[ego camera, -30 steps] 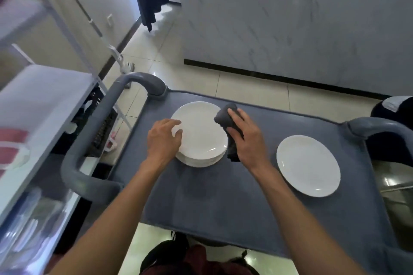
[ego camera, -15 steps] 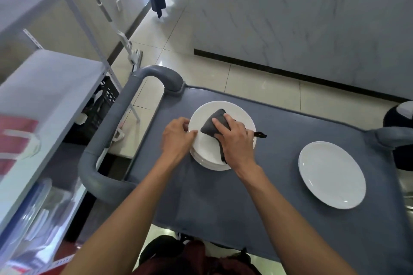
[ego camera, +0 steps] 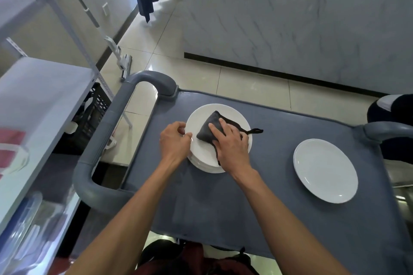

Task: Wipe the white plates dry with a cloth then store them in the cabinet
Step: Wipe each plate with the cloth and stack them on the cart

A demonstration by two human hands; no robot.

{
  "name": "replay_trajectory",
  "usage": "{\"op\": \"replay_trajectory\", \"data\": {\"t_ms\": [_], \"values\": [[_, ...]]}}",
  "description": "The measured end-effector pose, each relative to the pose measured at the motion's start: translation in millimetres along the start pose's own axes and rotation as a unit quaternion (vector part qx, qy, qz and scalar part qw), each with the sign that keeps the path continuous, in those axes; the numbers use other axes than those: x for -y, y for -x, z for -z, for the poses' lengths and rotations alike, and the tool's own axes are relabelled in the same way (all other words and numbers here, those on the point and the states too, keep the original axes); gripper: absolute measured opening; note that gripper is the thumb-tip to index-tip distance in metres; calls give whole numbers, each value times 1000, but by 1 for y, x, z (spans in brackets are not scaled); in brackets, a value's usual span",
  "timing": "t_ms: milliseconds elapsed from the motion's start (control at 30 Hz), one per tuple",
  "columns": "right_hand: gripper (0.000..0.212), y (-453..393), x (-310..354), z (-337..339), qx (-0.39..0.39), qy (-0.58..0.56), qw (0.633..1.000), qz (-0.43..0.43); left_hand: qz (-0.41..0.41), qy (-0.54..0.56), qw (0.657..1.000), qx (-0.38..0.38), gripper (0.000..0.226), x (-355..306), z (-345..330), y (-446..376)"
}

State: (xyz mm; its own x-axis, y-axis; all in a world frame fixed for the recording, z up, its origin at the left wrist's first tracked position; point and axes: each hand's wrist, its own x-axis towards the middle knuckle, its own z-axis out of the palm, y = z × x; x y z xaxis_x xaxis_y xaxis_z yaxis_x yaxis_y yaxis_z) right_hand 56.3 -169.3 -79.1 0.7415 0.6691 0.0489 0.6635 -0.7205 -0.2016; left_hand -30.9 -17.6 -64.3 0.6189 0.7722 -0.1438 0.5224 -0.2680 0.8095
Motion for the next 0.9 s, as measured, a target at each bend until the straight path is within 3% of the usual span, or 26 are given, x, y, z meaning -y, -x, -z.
{"op": "replay_trajectory", "data": {"t_ms": [233,367,567,700,800,900], "values": [[45,2,-2,-1,-29,-49,998,-8,51,96,994,7,20,-17,8,-2],[46,3,0,0,-39,-67,997,-15,71,150,985,56,24,-17,10,-3],[47,3,2,5,-80,-114,990,-28,4,183,974,134,52,-33,23,9],[47,3,-1,12,-106,-149,983,-34,6,267,935,235,73,-42,27,19],[49,4,-5,13,-80,-158,984,-28,28,296,914,275,87,-40,21,25],[53,7,-6,14,-41,-138,990,-3,35,310,914,258,91,-34,13,26]]}}
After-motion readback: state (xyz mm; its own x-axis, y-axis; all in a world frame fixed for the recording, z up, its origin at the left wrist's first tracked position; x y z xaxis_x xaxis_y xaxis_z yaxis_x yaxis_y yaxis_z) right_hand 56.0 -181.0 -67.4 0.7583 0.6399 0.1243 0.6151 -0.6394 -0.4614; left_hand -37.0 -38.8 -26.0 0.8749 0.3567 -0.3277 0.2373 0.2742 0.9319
